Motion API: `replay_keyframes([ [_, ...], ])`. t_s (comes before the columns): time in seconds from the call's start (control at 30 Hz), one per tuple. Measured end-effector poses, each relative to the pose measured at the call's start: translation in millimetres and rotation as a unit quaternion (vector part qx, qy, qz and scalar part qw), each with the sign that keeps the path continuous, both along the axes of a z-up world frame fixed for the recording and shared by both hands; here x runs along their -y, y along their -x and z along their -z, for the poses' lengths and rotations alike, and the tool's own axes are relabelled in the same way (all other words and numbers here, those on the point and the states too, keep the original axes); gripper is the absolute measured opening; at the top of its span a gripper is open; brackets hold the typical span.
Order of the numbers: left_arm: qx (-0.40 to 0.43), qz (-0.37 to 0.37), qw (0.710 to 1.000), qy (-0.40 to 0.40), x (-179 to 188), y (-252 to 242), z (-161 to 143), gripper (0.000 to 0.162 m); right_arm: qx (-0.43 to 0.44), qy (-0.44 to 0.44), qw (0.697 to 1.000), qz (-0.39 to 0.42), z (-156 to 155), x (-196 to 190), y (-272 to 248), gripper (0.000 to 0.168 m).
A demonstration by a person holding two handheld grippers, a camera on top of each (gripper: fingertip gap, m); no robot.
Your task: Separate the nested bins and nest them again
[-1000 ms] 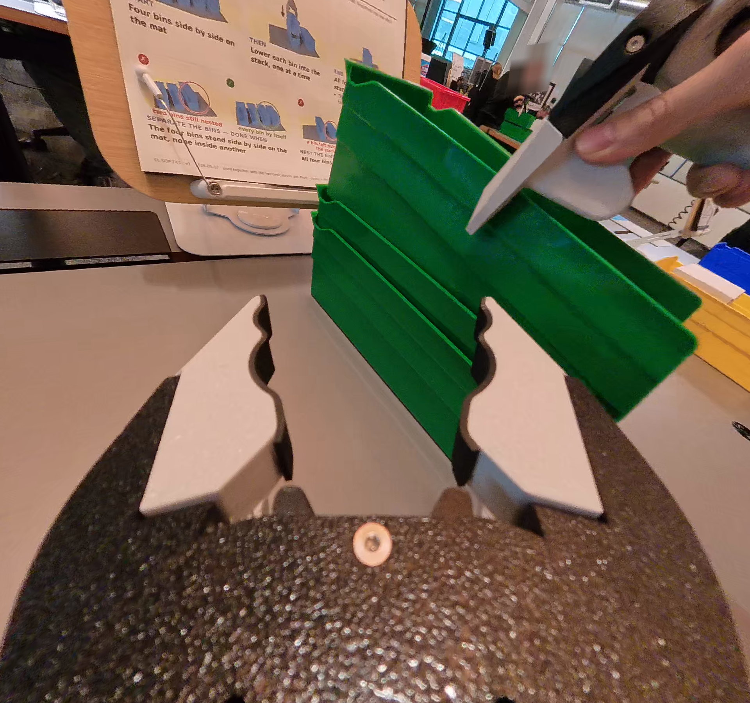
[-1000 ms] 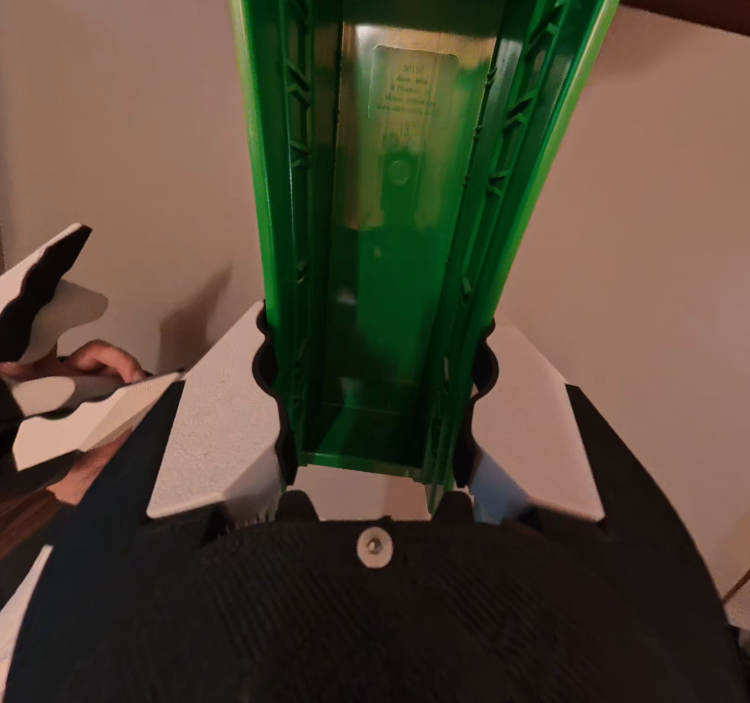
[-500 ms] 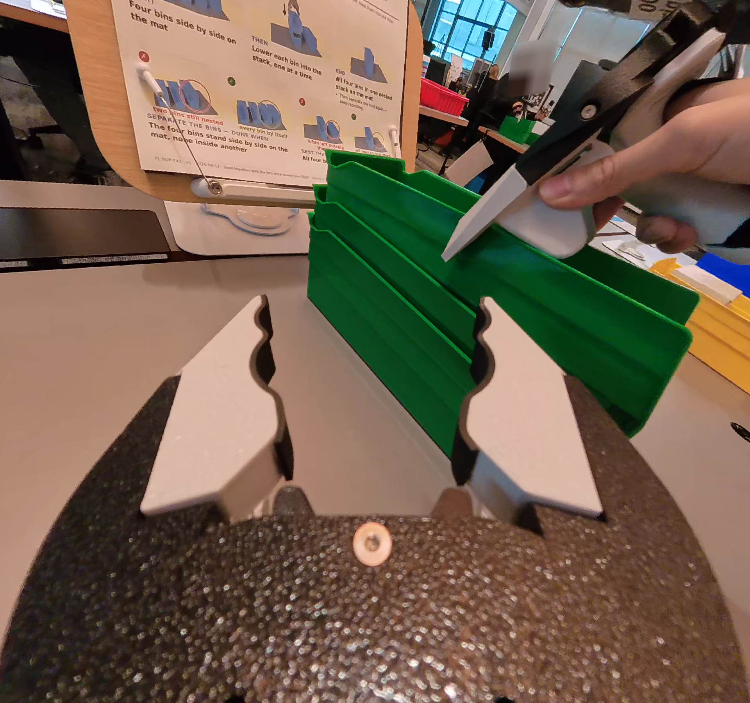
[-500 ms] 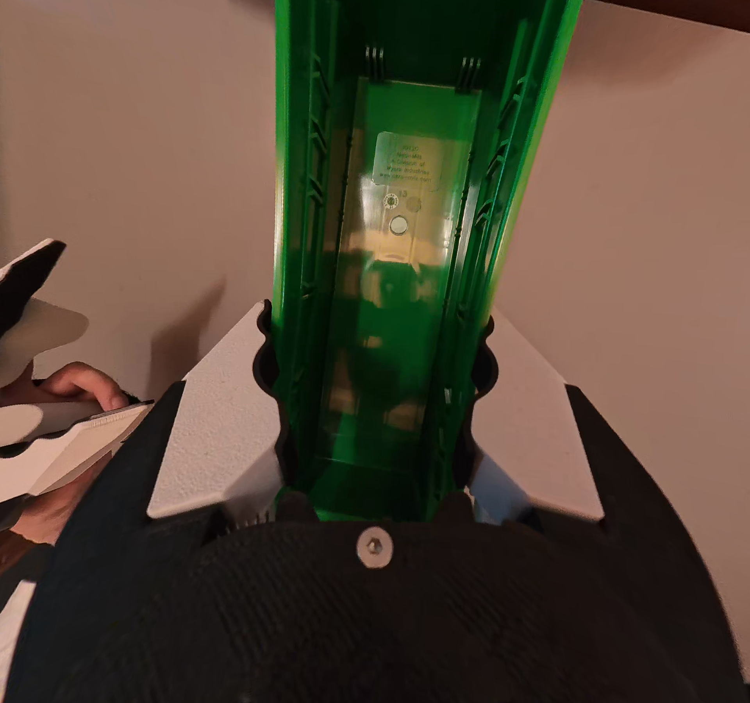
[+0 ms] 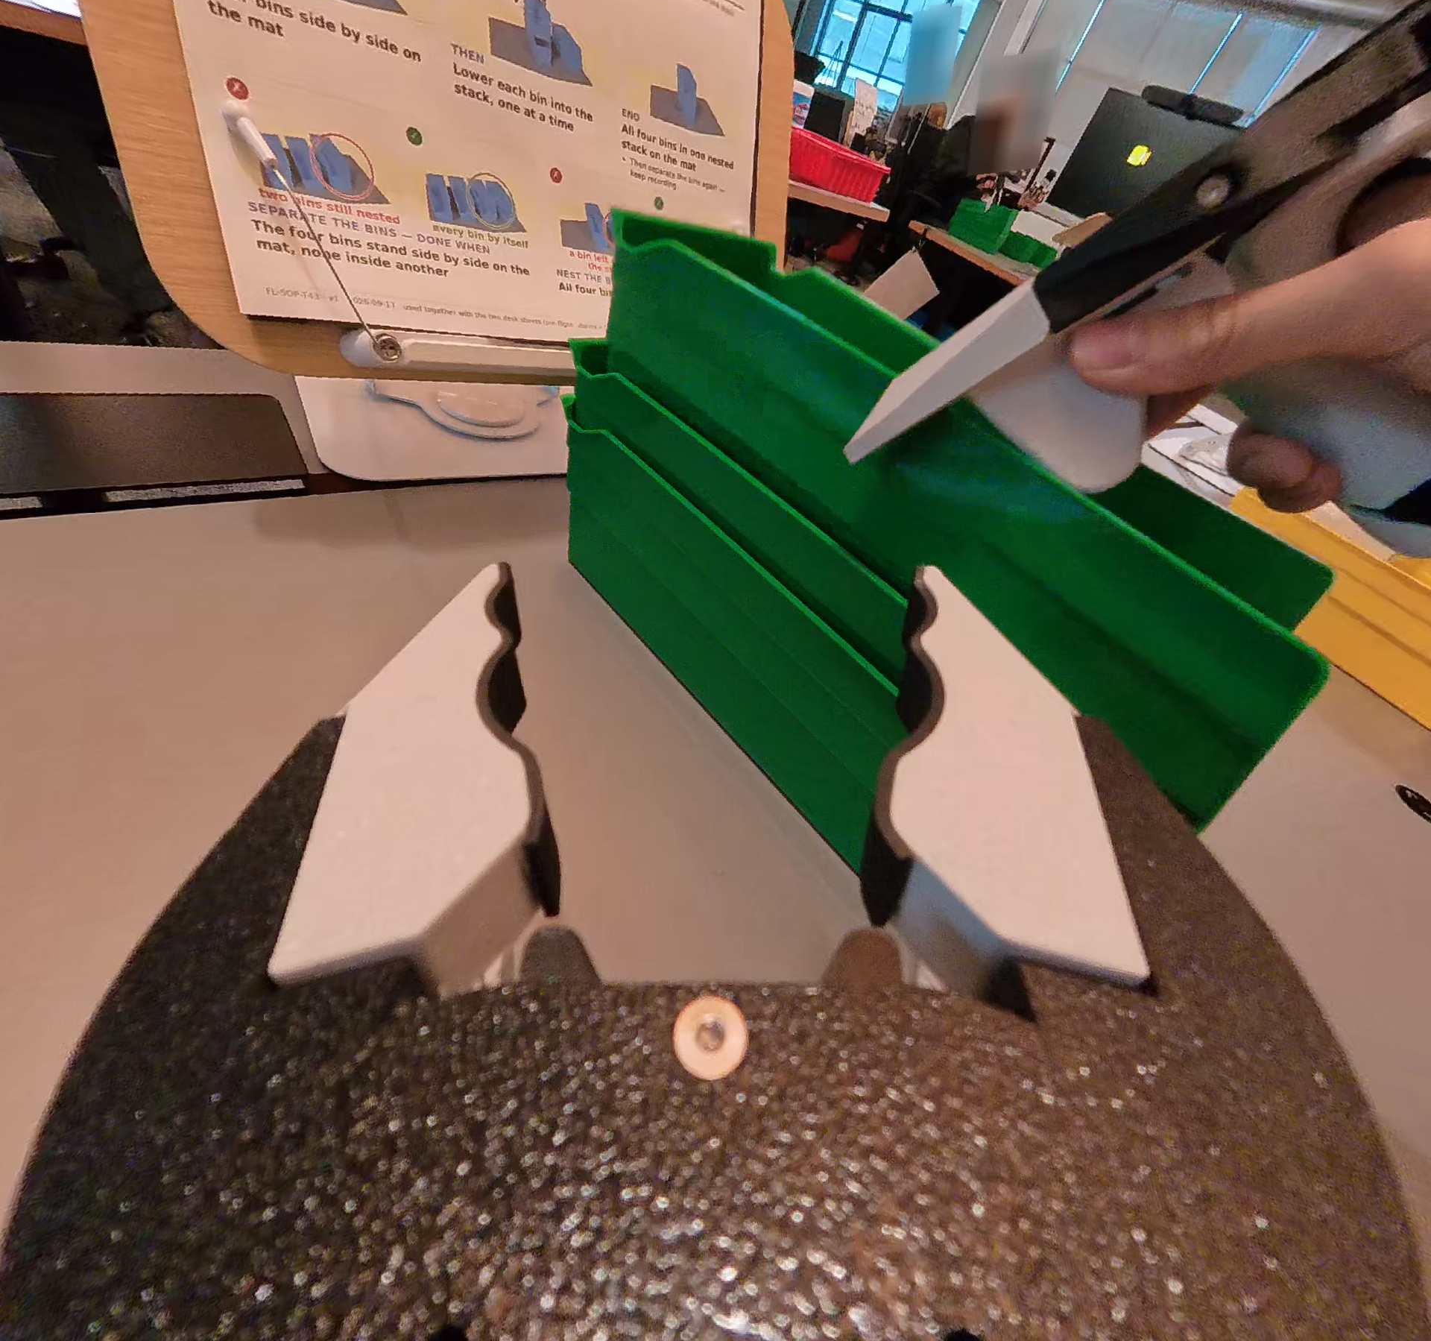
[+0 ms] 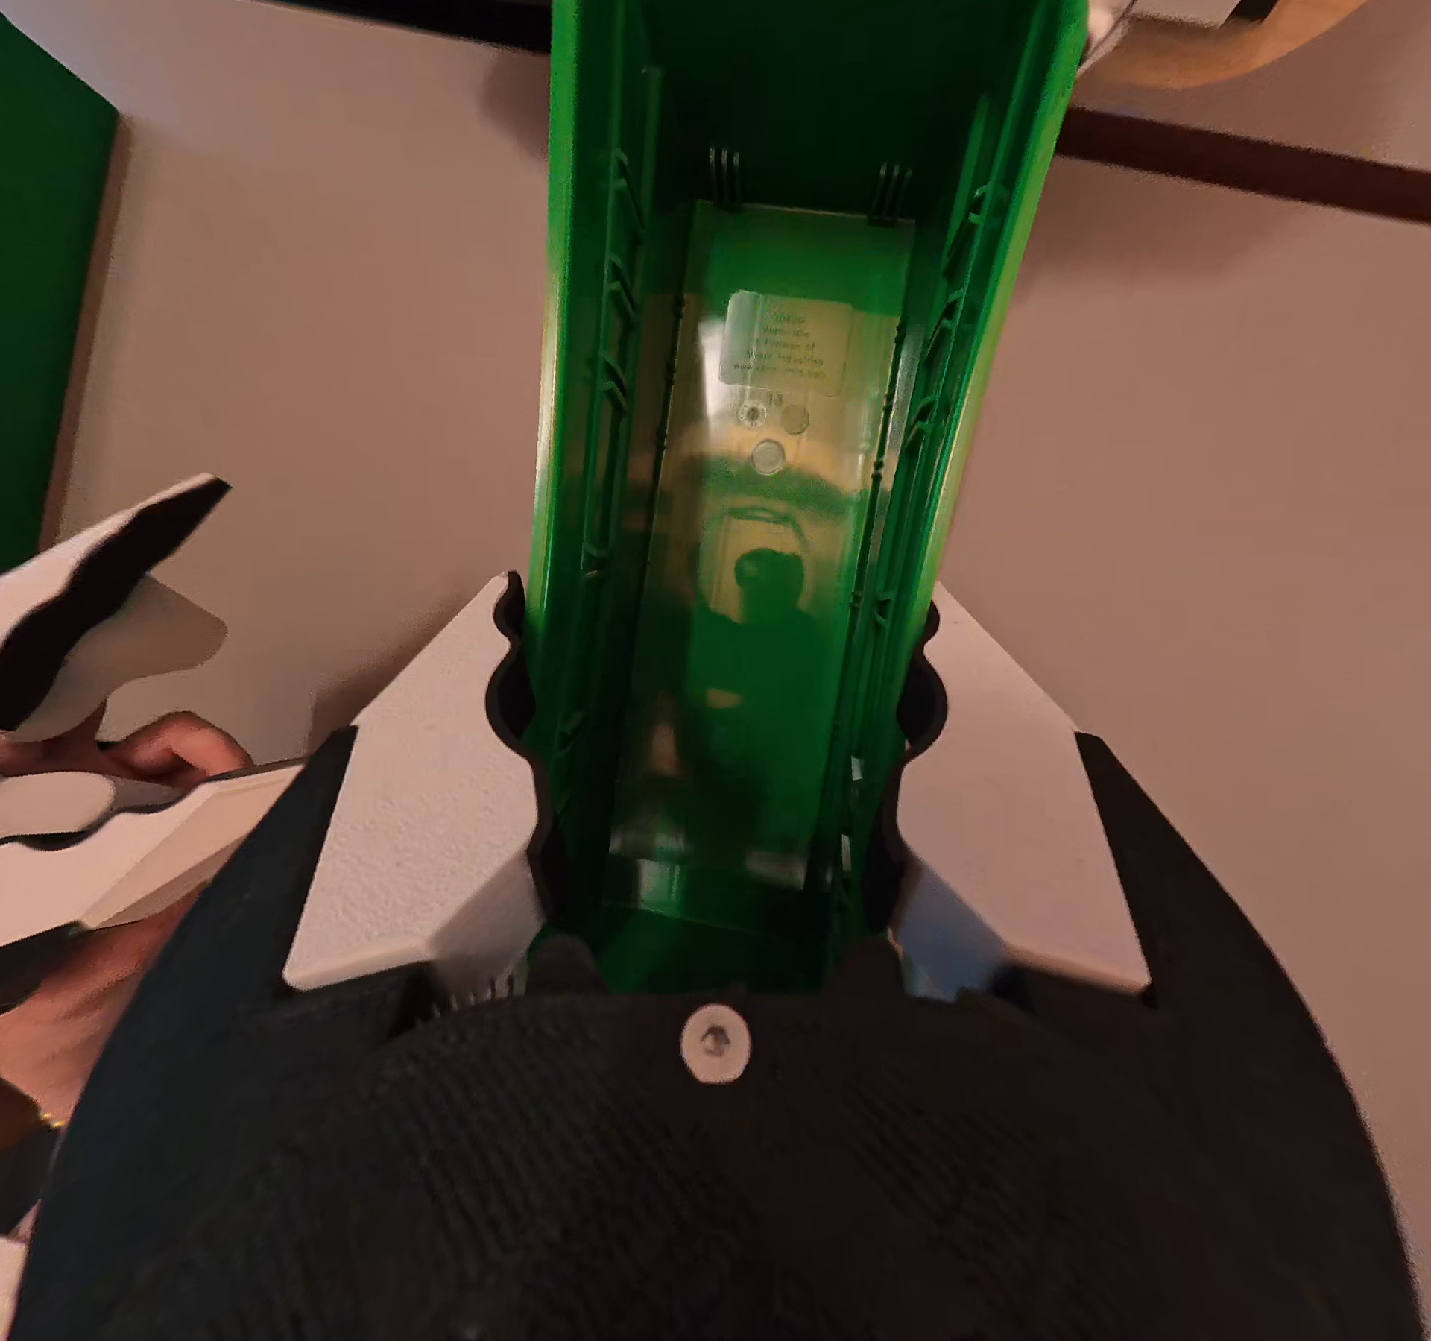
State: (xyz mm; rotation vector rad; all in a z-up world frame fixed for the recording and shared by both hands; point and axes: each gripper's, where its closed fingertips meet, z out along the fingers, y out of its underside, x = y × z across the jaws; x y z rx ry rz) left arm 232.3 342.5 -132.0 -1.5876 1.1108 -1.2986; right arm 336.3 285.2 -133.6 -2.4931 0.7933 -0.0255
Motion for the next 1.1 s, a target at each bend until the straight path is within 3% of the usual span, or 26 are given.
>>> replay_keyframes([
  [0.13, -0.004, 0.004, 1.0, -0.001, 3.2, -2.5, 2.7, 0.098, 0.016, -0.024, 1.0, 0.006, -13.3, -3.2, -6.3, 0.098],
  [1.1, -0.018, 0.017, 1.0, -0.009, 10.5, -5.6, 8.2, 0.097, 0.002, 0.045, 0.999, 0.015, 23.8, -6.9, -4.7, 0.111],
])
